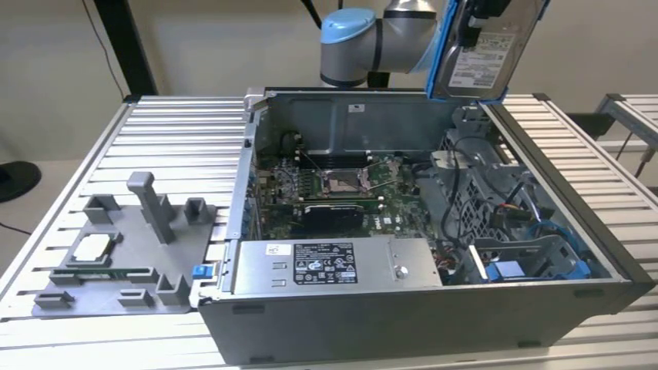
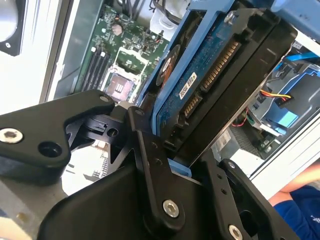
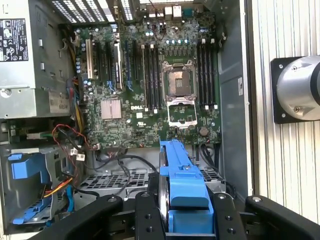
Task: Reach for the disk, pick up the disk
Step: 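Pick up the disk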
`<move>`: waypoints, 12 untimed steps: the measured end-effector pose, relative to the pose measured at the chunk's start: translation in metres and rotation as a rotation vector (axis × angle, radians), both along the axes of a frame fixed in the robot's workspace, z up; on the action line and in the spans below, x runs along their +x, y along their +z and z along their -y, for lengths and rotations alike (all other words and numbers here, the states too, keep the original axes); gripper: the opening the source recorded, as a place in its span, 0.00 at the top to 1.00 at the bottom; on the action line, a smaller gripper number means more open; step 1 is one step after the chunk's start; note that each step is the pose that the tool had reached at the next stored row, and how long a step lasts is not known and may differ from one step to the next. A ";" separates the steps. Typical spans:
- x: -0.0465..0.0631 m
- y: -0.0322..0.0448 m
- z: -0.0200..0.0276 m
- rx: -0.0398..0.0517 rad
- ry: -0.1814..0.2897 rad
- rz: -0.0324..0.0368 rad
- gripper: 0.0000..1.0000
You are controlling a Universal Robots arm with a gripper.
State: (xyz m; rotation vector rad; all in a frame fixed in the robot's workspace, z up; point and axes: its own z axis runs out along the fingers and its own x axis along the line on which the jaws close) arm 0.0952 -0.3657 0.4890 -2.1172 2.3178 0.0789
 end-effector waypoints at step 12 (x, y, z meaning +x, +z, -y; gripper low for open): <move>0.002 0.0001 0.0117 -0.0001 0.000 -0.0007 1.00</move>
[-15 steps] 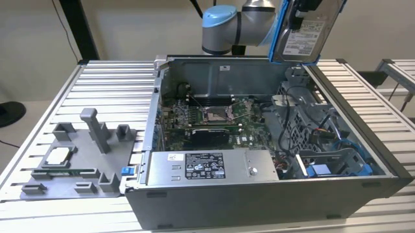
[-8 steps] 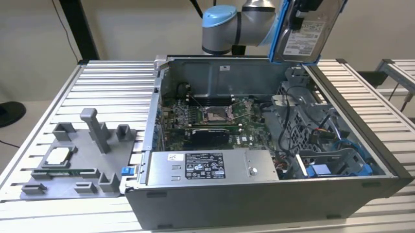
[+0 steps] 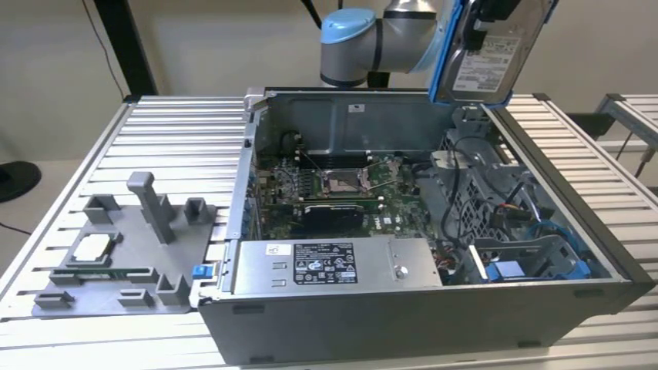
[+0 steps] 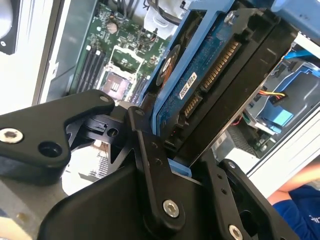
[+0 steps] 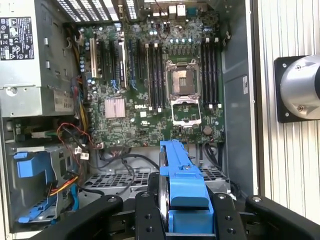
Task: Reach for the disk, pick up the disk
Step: 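Pick up the disk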
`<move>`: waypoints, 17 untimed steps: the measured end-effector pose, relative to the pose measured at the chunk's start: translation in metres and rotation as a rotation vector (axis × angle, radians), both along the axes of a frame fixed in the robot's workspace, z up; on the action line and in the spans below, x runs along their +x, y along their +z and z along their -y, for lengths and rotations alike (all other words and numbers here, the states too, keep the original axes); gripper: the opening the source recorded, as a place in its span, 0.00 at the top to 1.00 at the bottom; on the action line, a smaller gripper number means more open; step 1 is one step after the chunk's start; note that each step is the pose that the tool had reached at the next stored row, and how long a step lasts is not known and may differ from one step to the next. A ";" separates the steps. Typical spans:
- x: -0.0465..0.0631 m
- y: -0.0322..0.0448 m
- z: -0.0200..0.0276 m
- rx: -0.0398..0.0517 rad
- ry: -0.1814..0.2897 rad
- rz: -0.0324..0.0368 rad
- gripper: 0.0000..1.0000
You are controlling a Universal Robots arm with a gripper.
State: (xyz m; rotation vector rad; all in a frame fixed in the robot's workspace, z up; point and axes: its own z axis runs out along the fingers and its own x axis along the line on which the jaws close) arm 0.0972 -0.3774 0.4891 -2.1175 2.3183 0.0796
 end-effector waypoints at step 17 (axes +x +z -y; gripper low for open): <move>0.001 0.0000 0.0283 0.0000 0.000 -0.0014 1.00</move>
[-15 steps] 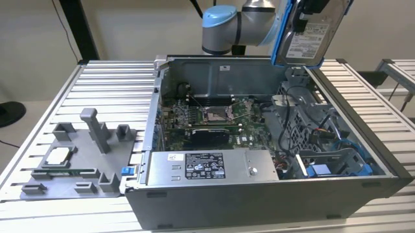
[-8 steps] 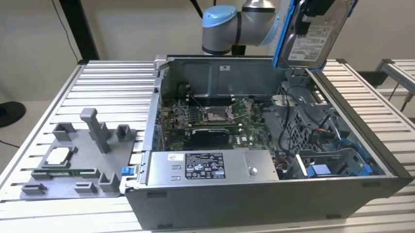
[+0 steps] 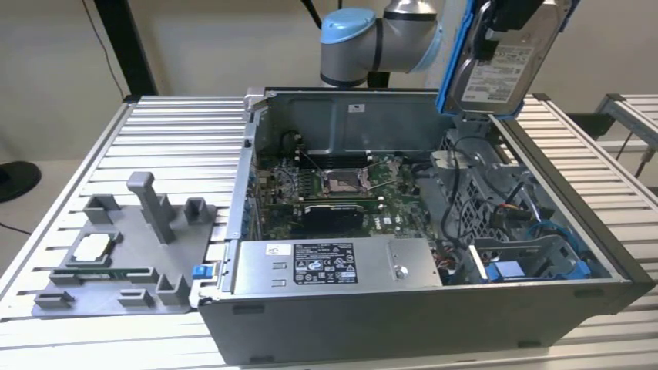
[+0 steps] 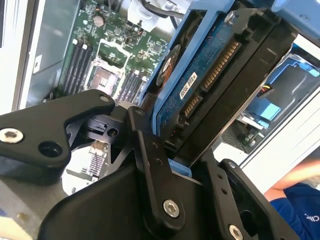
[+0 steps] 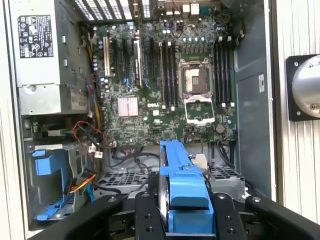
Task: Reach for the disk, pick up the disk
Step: 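Pick up the disk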
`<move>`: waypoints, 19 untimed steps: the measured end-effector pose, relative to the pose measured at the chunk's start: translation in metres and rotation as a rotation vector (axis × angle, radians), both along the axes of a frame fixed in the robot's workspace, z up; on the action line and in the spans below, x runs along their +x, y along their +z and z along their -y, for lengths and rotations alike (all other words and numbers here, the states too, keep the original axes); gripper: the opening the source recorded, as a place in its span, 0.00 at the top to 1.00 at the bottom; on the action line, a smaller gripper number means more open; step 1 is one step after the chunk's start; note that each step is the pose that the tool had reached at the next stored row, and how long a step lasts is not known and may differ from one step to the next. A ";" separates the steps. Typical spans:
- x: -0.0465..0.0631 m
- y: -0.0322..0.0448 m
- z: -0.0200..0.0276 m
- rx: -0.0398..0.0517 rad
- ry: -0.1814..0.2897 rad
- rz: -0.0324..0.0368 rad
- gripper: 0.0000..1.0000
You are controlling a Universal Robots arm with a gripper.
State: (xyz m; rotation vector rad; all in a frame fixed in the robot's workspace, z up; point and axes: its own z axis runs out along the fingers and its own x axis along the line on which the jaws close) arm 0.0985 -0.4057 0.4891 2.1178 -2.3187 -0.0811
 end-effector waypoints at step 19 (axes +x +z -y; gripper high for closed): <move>0.003 0.0000 0.0409 -0.0001 0.000 -0.0011 1.00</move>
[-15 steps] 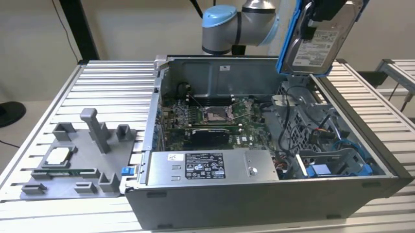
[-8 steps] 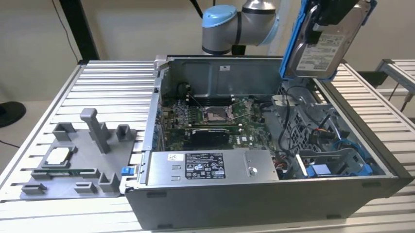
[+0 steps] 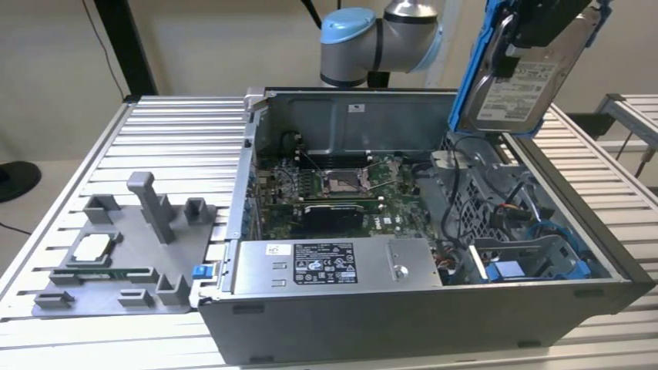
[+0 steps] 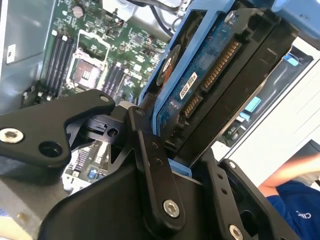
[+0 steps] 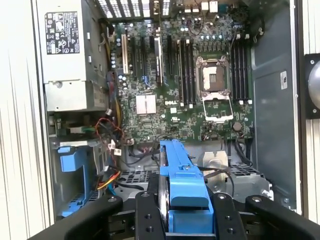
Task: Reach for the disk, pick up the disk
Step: 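Pick up the disk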
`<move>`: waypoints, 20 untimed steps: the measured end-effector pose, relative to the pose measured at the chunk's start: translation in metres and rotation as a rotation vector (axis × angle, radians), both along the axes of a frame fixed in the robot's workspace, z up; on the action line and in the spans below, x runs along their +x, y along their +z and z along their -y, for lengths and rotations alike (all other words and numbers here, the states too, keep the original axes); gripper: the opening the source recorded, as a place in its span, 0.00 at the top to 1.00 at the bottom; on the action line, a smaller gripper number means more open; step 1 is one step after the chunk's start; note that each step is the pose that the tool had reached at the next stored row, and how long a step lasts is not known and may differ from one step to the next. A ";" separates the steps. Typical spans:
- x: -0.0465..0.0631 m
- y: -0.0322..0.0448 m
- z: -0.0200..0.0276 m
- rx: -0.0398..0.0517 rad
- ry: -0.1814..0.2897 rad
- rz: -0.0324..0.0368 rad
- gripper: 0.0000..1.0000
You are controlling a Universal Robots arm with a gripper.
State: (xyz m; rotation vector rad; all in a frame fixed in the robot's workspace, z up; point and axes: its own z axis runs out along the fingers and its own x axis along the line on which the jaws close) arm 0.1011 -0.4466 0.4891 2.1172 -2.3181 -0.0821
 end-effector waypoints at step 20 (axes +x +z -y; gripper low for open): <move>0.002 0.0000 0.0401 0.0001 0.000 -0.0007 1.00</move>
